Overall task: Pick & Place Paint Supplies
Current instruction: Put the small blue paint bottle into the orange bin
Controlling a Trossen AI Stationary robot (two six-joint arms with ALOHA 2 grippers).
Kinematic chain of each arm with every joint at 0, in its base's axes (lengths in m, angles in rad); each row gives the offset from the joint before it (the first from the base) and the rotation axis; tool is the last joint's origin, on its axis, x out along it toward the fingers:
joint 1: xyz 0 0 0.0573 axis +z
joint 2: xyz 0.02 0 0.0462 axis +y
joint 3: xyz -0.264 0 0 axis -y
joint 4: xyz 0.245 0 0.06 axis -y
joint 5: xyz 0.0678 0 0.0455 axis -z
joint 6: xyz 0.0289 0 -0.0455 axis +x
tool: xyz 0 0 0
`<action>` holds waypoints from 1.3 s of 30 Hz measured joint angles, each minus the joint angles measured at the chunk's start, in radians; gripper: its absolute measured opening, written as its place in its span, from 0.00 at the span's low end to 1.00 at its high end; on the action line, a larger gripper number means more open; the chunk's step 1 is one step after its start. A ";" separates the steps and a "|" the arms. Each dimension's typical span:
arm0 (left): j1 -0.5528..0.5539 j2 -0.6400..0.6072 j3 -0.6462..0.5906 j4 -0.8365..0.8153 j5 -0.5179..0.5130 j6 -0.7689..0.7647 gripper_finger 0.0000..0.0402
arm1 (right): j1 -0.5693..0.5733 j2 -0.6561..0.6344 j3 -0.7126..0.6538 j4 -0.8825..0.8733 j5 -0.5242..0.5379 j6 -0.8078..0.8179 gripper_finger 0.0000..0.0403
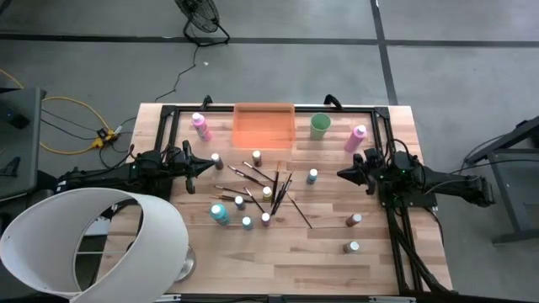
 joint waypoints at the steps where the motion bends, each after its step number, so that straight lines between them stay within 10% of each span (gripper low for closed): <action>1: 0.000 0.000 0.000 0.000 0.000 0.000 0.00 | 0.000 0.000 0.000 0.000 0.000 0.021 0.01; 20: 0.000 0.000 0.000 0.000 0.000 0.000 0.00 | 0.015 0.227 0.101 -0.140 -0.011 -0.299 0.01; 39: 0.000 0.000 0.000 0.000 0.000 0.000 0.00 | 0.164 0.544 0.105 -0.070 0.337 -0.517 0.02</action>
